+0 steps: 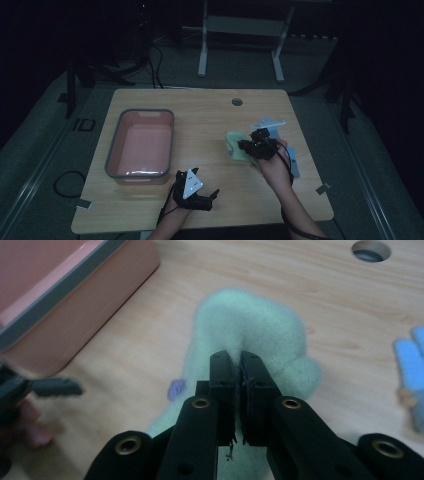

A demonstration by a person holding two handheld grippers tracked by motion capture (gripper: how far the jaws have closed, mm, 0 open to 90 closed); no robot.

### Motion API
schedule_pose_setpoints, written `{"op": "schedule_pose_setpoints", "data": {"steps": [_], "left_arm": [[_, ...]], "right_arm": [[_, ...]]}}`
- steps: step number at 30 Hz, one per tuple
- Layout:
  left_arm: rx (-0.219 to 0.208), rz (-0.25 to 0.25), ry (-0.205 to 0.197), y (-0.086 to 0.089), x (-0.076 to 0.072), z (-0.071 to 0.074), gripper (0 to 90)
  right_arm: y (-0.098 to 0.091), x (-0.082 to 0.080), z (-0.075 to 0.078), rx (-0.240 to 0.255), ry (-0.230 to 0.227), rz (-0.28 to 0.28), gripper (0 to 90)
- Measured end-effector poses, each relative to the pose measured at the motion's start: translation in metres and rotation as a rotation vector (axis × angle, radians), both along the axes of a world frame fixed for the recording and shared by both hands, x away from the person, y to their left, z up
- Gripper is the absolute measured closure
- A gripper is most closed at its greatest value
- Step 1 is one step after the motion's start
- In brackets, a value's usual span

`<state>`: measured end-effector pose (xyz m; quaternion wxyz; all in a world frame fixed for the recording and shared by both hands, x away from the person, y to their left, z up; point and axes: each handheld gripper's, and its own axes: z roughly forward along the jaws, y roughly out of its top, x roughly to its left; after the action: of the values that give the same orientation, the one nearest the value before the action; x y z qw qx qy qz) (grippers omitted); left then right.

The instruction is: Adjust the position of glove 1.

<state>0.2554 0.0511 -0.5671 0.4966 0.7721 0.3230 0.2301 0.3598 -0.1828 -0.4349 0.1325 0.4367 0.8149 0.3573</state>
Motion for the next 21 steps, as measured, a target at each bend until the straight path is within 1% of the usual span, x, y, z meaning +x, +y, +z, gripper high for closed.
{"op": "schedule_pose_setpoints", "data": {"steps": [3,4,5,6,7,9,11,14,16,18,19,21], "left_arm": [[-0.003,0.003,0.000,0.000,0.000,0.000,1.7],[-0.003,0.003,0.000,0.000,0.000,0.000,1.7],[-0.003,0.001,0.000,0.000,0.000,0.000,1.7],[-0.005,0.003,0.000,0.000,0.000,0.000,1.7],[-0.007,0.004,0.000,0.000,0.000,0.000,1.7],[-0.009,0.003,0.001,0.001,0.000,0.000,1.7],[-0.011,0.001,0.004,0.001,0.000,0.000,1.7],[-0.015,0.001,0.008,0.001,0.000,0.000,1.7],[-0.013,-0.001,0.009,0.001,0.001,0.000,1.7],[-0.010,-0.001,0.009,0.001,0.001,0.000,1.7],[-0.007,-0.003,0.010,0.000,0.001,0.000,1.7],[-0.004,-0.003,0.008,0.000,0.001,0.000,1.7]], "right_arm": [[0.004,-0.015,-0.006,0.009,0.009,-0.011,85.5],[0.004,-0.015,-0.006,0.009,0.009,-0.011,85.5],[0.006,-0.020,-0.008,0.009,0.010,-0.018,85.5],[0.007,-0.028,-0.015,0.011,0.022,-0.028,85.5],[0.006,-0.031,-0.020,0.019,0.033,-0.042,85.5],[0.006,-0.036,-0.031,0.005,0.043,-0.057,85.5],[0.006,-0.038,-0.044,-0.019,0.060,-0.075,85.5],[0.006,-0.039,-0.062,-0.067,0.066,-0.093,85.5],[0.007,-0.038,-0.072,-0.077,0.068,-0.104,85.3],[0.008,-0.036,-0.081,-0.091,0.079,-0.101,83.6],[0.009,-0.034,-0.086,-0.093,0.088,-0.106,81.7],[0.010,-0.031,-0.098,-0.108,0.133,-0.084,75.8]]}}
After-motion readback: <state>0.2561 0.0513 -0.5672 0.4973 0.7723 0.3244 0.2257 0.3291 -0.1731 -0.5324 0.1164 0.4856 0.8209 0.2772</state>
